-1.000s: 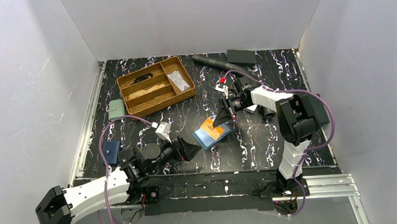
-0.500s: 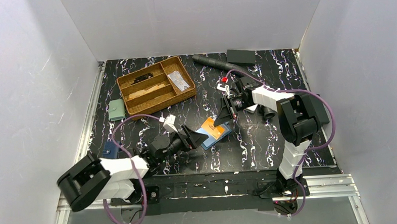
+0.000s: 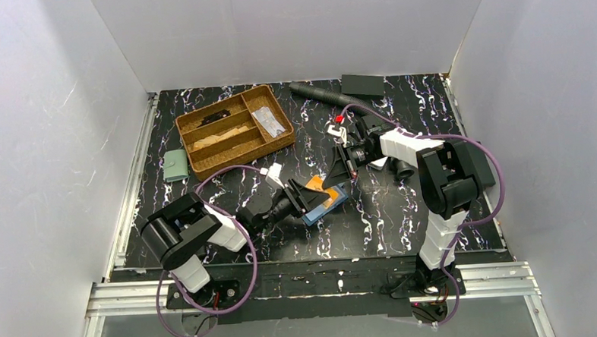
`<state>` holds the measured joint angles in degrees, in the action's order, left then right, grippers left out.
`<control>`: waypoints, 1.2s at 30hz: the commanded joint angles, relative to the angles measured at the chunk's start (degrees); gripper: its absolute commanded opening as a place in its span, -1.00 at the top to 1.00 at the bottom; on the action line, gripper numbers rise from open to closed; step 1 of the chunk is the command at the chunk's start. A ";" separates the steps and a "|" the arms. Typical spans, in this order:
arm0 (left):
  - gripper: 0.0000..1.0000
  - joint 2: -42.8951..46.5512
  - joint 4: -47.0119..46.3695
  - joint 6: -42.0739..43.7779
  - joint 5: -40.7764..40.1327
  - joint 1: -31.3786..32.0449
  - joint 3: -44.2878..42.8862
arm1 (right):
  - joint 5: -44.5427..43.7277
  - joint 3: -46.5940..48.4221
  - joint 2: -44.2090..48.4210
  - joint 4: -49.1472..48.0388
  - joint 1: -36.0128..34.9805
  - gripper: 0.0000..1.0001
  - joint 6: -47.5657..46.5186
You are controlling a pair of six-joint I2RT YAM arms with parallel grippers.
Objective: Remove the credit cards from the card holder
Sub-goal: Place the credit card in the storage box.
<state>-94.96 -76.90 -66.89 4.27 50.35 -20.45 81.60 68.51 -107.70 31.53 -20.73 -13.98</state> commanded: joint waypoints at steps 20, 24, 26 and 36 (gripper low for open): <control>1.00 10.26 5.50 6.65 3.68 -2.63 2.43 | 0.68 0.60 2.34 1.71 1.22 0.90 -2.50; 1.00 21.21 23.08 11.82 11.76 -8.25 2.65 | -5.41 5.20 2.76 15.04 1.31 -0.23 -14.70; 1.00 27.76 35.56 16.07 17.52 -12.38 1.39 | -9.65 8.42 2.60 22.28 1.46 -0.58 -22.30; 1.00 34.70 116.37 65.22 10.50 -26.75 -35.18 | -13.88 7.76 5.89 20.53 5.44 -0.96 -23.33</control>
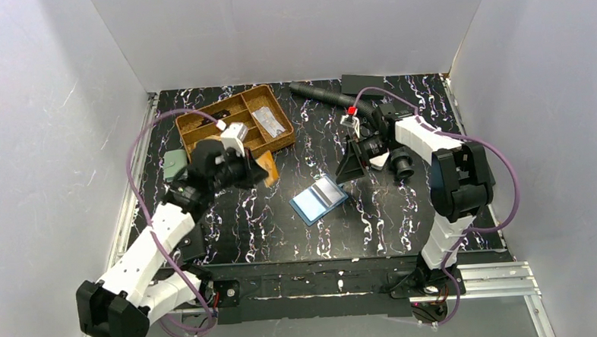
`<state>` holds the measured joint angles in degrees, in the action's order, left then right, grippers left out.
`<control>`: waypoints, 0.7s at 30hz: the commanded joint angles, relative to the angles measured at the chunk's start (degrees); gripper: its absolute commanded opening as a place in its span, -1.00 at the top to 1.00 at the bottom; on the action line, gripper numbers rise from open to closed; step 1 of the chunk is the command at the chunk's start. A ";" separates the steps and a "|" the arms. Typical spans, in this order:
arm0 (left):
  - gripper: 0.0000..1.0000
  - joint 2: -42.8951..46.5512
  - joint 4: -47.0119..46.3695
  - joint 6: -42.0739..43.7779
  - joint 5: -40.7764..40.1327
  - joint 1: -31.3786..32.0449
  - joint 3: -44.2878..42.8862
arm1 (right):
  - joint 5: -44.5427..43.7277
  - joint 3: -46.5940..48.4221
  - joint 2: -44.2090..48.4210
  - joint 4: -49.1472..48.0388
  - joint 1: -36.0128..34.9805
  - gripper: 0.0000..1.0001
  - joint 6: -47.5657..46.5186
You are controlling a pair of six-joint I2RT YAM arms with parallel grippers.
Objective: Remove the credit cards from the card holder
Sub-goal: Place the credit card in the storage box.
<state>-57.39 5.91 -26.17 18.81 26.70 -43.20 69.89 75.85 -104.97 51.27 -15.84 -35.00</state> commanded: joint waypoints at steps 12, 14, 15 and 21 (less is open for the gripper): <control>1.00 -17.48 42.43 45.59 -9.38 -6.41 -34.90 | -6.11 -1.83 6.26 -5.30 0.70 -0.96 1.32; 1.00 -18.38 41.84 46.52 -10.33 -6.96 -35.38 | -6.41 -1.81 6.26 -5.34 0.72 -0.96 1.29; 1.00 -18.96 41.50 46.83 -10.59 -7.38 -35.47 | -6.59 -1.85 6.27 -5.43 0.72 -0.96 1.26; 1.00 -24.13 37.54 49.61 -12.04 -11.31 -37.10 | -7.70 -1.77 5.70 -5.45 0.72 -0.96 0.81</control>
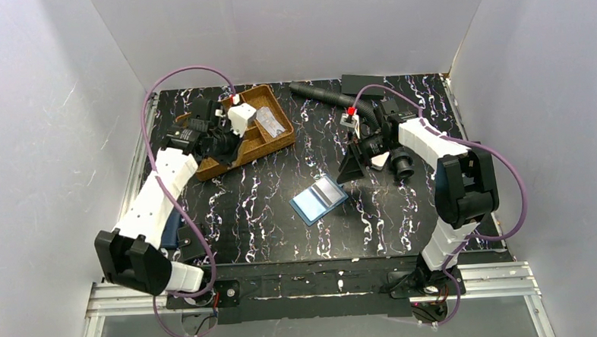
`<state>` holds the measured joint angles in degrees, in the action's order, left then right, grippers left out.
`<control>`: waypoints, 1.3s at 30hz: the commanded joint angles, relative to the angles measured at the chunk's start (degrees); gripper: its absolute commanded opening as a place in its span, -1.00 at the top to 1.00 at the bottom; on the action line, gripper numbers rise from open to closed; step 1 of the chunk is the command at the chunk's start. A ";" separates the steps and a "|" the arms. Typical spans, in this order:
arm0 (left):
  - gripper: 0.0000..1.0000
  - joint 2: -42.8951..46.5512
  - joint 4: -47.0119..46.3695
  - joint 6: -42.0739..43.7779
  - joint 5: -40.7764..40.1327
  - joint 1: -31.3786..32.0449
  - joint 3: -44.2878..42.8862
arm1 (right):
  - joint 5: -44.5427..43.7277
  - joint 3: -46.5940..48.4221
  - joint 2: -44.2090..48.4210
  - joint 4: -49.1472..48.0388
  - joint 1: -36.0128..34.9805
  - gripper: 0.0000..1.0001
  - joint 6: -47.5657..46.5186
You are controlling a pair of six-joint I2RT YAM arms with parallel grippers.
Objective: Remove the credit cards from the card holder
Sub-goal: Place the credit card in the storage box.
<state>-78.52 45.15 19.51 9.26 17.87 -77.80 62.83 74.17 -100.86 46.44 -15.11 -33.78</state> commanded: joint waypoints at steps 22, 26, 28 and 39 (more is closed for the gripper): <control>1.00 -26.44 -8.23 11.39 0.88 -11.87 -21.18 | -0.86 1.06 -2.98 3.72 2.02 -0.97 -5.31; 1.00 -26.08 -10.13 10.64 3.29 -13.67 -19.24 | -0.63 1.06 -2.60 3.75 2.02 -0.96 -5.38; 1.00 -26.30 -9.95 9.68 5.74 -14.67 -19.16 | -0.54 1.04 -2.59 3.71 2.02 -0.97 -5.36; 1.00 -29.36 -6.63 13.98 7.08 -16.94 -21.96 | 0.50 1.33 -2.74 4.71 2.02 -0.96 -5.92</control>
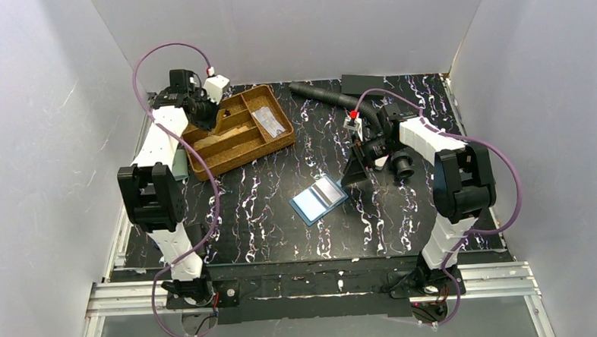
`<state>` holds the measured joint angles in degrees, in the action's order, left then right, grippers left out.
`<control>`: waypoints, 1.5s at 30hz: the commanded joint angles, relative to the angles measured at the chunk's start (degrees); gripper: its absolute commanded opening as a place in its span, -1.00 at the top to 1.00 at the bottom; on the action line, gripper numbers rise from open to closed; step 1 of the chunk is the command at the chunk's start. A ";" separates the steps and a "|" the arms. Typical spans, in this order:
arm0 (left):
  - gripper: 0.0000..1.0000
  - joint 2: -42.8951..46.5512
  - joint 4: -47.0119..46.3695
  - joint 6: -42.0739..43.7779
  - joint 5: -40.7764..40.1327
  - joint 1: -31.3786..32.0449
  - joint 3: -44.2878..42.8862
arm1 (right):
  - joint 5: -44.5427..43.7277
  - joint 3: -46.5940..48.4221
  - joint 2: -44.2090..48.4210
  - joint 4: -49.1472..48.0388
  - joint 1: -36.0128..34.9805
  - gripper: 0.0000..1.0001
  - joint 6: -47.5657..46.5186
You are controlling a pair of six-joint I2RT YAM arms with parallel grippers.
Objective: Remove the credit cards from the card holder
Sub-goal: Place the credit card in the storage box.
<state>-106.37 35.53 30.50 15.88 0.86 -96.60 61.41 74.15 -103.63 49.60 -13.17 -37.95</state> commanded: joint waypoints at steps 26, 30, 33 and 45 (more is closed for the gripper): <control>1.00 -19.44 10.03 18.68 7.57 0.10 -17.90 | 3.54 2.60 -2.45 5.69 0.07 -0.96 -5.42; 1.00 -22.00 10.83 19.82 9.19 0.10 -20.06 | 3.54 2.83 -2.80 6.12 0.07 -0.97 -5.81; 0.96 -23.55 11.09 20.77 9.96 0.10 -20.85 | 3.62 2.93 -2.95 6.45 0.07 -0.96 -6.11; 0.82 -25.01 10.07 19.50 9.86 0.06 -21.66 | 3.81 3.28 -3.44 7.52 0.07 -0.97 -7.04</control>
<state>-130.87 44.93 50.33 23.79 0.91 -116.31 63.59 75.24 -106.34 55.61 -13.17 -43.62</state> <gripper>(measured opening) 0.068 0.982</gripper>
